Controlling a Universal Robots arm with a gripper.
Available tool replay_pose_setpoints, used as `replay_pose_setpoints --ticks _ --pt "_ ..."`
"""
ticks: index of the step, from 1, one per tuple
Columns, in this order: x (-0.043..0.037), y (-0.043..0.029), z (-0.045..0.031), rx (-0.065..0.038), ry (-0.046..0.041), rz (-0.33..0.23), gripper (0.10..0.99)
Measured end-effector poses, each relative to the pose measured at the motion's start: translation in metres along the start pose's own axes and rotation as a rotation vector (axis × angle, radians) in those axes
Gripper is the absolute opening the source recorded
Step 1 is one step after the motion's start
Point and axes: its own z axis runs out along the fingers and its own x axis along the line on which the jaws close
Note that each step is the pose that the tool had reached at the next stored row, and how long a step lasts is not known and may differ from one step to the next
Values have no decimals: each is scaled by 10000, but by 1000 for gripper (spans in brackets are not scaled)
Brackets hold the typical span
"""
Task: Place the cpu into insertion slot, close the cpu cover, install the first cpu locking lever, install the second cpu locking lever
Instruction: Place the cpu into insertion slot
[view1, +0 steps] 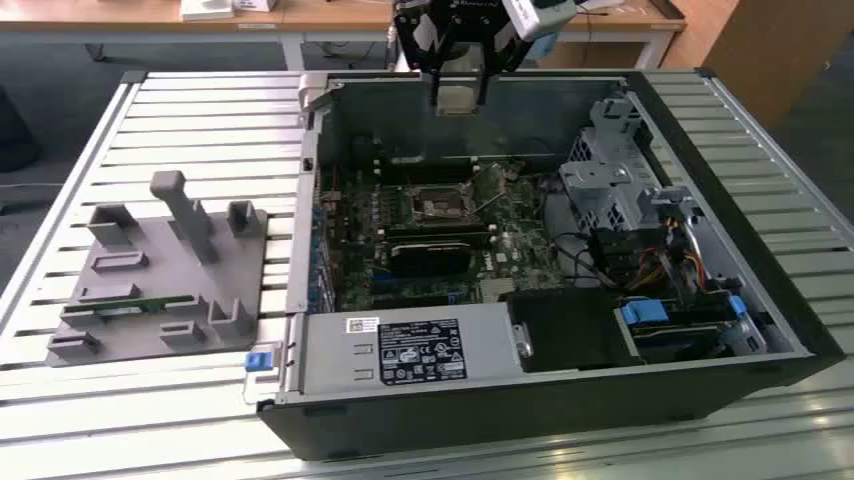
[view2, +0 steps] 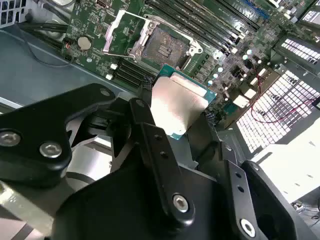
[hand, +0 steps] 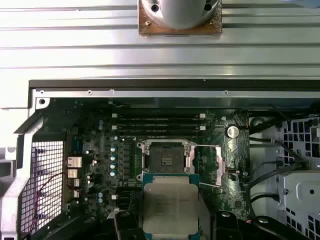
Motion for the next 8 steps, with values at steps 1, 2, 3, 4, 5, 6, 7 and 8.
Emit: replay_pose_setpoints --ticks 1,2,3,4,5,6,7,8 --pt "0 0 0 0 -1 0 533" --pt "0 0 0 0 0 0 533" --pt "0 0 0 0 0 0 533" --pt "0 0 0 0 0 0 533" --pt "0 0 0 0 0 0 533" --pt "0 0 0 1 0 5 533" --pt "0 0 0 0 -1 17 533" --pt "0 0 0 0 -4 38 533"
